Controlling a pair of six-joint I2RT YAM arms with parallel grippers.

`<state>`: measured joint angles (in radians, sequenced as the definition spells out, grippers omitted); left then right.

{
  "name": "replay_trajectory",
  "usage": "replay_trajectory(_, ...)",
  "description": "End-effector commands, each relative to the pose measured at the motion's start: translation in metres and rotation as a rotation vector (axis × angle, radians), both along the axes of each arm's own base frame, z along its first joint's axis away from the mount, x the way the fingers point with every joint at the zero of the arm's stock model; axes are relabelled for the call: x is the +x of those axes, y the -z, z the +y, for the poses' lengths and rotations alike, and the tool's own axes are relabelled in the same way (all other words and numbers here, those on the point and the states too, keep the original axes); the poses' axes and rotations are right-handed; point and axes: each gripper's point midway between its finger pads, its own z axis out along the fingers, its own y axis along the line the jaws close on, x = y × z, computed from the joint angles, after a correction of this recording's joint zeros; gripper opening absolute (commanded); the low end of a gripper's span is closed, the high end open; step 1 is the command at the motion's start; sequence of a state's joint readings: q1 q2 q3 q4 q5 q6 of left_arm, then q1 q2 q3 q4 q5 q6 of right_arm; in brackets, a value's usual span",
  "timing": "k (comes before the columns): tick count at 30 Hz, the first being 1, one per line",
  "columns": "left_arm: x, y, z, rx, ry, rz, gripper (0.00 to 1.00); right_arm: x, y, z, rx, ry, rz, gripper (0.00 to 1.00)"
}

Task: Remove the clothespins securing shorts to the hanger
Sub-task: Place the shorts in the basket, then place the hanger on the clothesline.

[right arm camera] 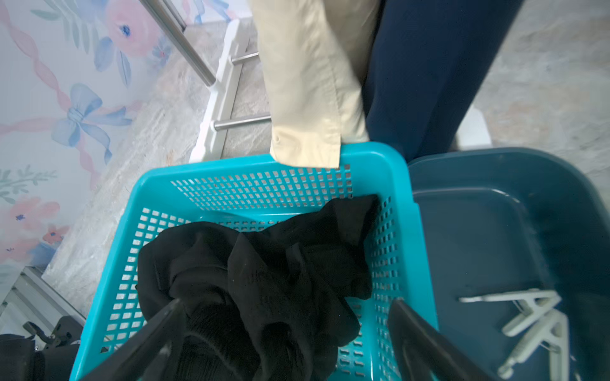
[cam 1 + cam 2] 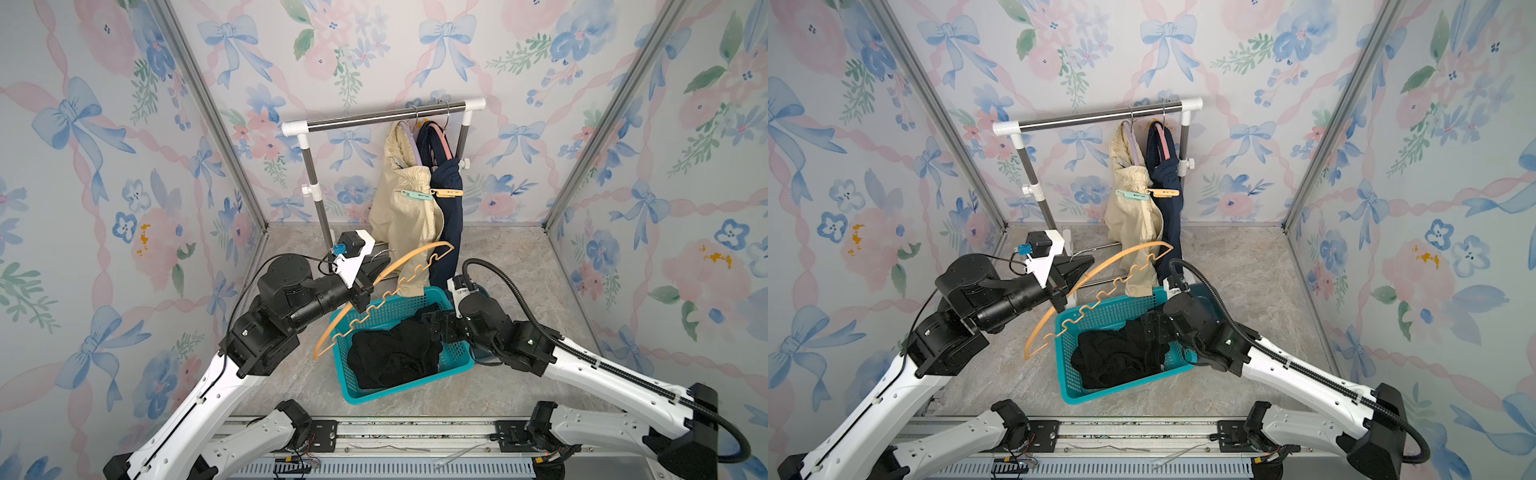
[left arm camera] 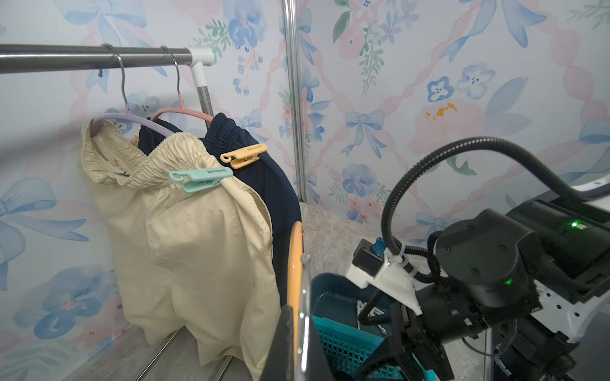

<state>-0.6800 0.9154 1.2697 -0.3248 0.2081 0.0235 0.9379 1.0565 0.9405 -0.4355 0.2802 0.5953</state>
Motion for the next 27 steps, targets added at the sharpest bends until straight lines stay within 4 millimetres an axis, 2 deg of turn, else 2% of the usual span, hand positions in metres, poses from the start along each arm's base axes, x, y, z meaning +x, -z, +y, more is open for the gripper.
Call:
replay_trajectory(1, -0.007, -0.02, 0.006, -0.024, 0.0, -0.057, 0.0, 0.005, -0.021, -0.023, 0.006, 0.036, -0.07, 0.97)
replay_trajectory(7, -0.008, -0.01, 0.003, 0.001, 0.02, -0.031, 0.0, 0.003, -0.045, -0.039, 0.154, 0.033, -0.126, 0.97)
replay_trajectory(11, -0.008, -0.002, -0.002, 0.028, 0.045, -0.016, 0.0, -0.002, -0.058, -0.045, 0.179, 0.021, -0.138, 0.96)
replay_trajectory(17, -0.006, 0.015, -0.012, 0.078, 0.088, 0.039, 0.0, -0.014, -0.082, -0.038, 0.275, -0.042, -0.162, 1.0)
replay_trajectory(22, -0.003, 0.032, -0.02, 0.104, 0.108, 0.075, 0.0, -0.019, -0.1, -0.025, 0.347, -0.102, -0.165, 0.93)
replay_trajectory(27, 0.003, 0.045, -0.031, 0.13, 0.134, 0.106, 0.0, -0.019, -0.105, -0.015, 0.356, -0.126, -0.157, 0.89)
